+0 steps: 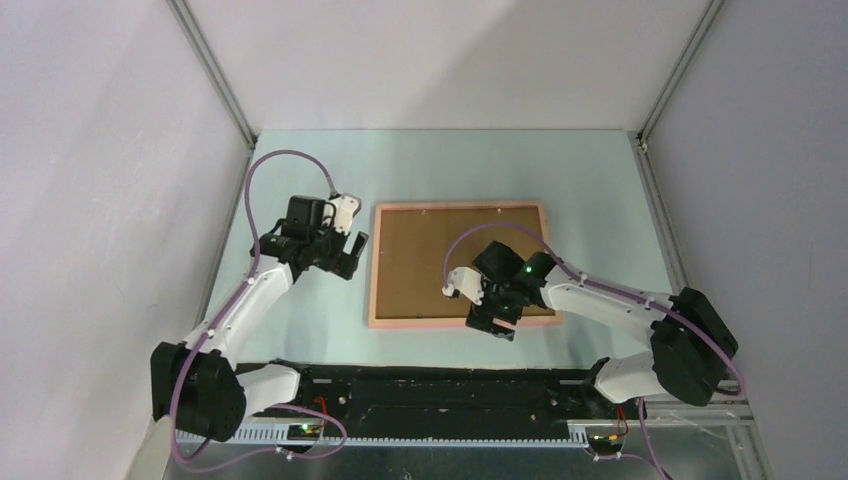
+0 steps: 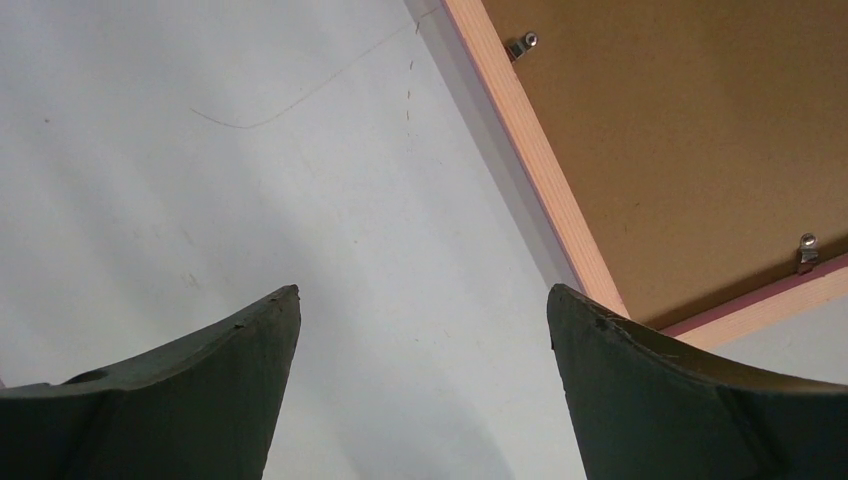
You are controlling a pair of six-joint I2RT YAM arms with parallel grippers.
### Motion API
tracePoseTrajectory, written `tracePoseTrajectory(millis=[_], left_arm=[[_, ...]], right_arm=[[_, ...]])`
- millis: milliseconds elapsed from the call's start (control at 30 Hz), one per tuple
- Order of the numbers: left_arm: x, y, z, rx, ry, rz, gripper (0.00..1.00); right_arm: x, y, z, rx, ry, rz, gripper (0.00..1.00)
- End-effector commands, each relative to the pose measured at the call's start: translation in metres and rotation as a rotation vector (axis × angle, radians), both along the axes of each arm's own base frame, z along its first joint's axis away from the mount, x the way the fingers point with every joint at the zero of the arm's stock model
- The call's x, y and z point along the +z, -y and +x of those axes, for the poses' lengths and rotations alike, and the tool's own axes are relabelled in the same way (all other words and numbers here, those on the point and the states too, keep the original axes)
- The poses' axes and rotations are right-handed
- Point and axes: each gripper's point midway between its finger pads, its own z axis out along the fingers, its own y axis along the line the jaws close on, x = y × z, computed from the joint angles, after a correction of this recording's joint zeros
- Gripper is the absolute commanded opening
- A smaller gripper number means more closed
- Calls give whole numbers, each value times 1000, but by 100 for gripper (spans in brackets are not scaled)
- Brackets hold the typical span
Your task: Put the photo into the frame
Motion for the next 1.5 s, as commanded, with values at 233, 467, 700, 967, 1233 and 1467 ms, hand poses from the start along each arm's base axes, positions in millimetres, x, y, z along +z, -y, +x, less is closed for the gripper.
tracePoseTrajectory(millis=[233,467,700,967,1233,1467], left_arm=[[-2,-2,1,-35,17,34,97],[-1,1,3,-45,16,24,96],[-3,-2,5,-39,13,44,96],[-6,-3,6,-33,2,46,96],[-6,-2,5,-36,1,44,96],[0,-2,2,-57,28,41,97]], right_arm=[[-18,-17,17,19,84,-44,79],[-23,-17,22,10,119,-81,75],[-30,-17,19,8,106,-102,67],[-40,-17,10,26,64,-129,55],[-48,-16,-1,40,30,-157,48],[-54,-14,-3,50,13,-182,30]])
